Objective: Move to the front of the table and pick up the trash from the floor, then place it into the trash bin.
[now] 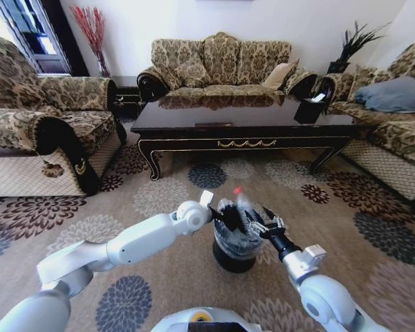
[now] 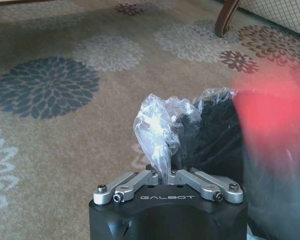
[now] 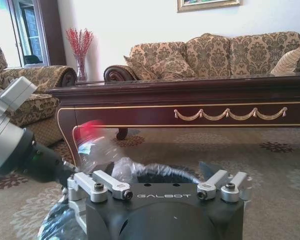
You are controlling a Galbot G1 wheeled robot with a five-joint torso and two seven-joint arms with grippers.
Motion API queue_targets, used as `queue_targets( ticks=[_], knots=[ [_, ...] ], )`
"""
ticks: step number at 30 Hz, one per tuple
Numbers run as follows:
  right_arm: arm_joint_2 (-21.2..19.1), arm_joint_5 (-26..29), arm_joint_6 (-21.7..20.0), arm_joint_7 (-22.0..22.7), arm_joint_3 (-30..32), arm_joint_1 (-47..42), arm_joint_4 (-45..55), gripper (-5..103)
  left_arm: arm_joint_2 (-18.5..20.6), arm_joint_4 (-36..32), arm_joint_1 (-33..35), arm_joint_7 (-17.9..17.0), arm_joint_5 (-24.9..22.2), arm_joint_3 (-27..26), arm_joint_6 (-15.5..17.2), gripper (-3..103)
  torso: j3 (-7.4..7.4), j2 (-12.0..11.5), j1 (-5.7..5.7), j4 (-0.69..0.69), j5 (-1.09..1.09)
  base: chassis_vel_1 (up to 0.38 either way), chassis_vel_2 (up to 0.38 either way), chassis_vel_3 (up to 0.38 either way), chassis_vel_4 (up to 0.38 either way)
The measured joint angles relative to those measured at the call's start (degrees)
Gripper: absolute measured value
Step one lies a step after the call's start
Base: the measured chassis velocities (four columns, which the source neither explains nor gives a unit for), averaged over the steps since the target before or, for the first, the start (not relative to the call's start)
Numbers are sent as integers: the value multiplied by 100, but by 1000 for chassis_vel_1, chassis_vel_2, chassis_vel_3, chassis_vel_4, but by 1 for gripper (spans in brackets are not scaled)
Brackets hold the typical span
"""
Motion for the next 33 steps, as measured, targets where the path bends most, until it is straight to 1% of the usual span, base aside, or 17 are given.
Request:
queue_targets(
  ticks=[1,2,12,16,19,20,21,22,23,24,25,26,29,30,31,32,33],
  knots=[
    [4,-3,-2,0,-5,-1,5,94,1,2,-6,0,-3,-7,0,4,0,0,0,0,0,0,0,0,0],
    [16,-4,-11,0,-10,0,21,99,25,-4,-14,1,-11,-11,2,4,0,0,0,0,0,0,0,0,0],
    [62,6,-7,208,9,21,-17,100,193,-129,145,14,27,-112,8,4,0,0,0,0,0,0,0,0,0],
    [57,-198,13,194,-22,51,-126,100,409,-252,344,71,100,-340,12,4,0,0,0,0,0,0,0,0,0],
    [48,-164,20,152,-22,80,-190,100,539,-332,515,107,152,-521,16,4,0,0,0,-1,0,0,0,0,0],
    [48,-148,29,101,-32,126,-269,100,667,-416,717,139,197,-710,18,4,0,0,0,0,0,0,0,0,0],
    [48,-148,29,101,-32,126,-269,100,667,-416,717,139,197,-710,18,4,0,0,0,0,0,0,0,0,0],
    [48,-147,35,63,-59,174,-345,100,822,-501,930,197,241,-901,21,4,0,0,0,-1,-2,0,0,0,0],
    [48,-147,39,48,-74,196,-384,100,889,-528,1014,223,256,-980,25,4,0,0,0,0,-2,0,0,0,0],
    [47,-151,80,10,-126,266,-524,100,1139,-609,1336,320,339,-1298,47,4,0,0,0,1,-1,0,0,0,0],
    [47,-151,80,10,-126,266,-524,100,1139,-609,1336,320,339,-1298,47,4,0,0,0,1,-1,0,0,0,0],
    [46,-152,89,4,-140,293,-568,100,1217,-626,1440,361,379,-1418,57,4,0,0,0,1,-1,0,0,0,0],
    [23,-147,124,-9,-224,470,-825,100,1654,-702,2085,606,564,-2357,110,4,0,0,0,1,-1,0,0,0,0],
    [23,-147,124,-9,-224,470,-825,100,1654,-702,2085,606,564,-2357,110,4,0,0,0,1,-1,0,0,0,0],
    [17,-143,126,-10,-237,501,-872,100,1728,-717,2188,653,590,-2518,113,4,0,0,0,2,-2,0,0,0,0],
    [11,-136,135,-12,-251,537,-931,100,1826,-733,2316,719,626,-2720,115,4,0,0,0,2,-1,0,0,0,0],
    [-4,-117,148,-23,-276,596,-1050,100,2009,-772,2552,832,680,-3044,115,4,0,0,0,2,-1,0,0,0,0]
  ],
)
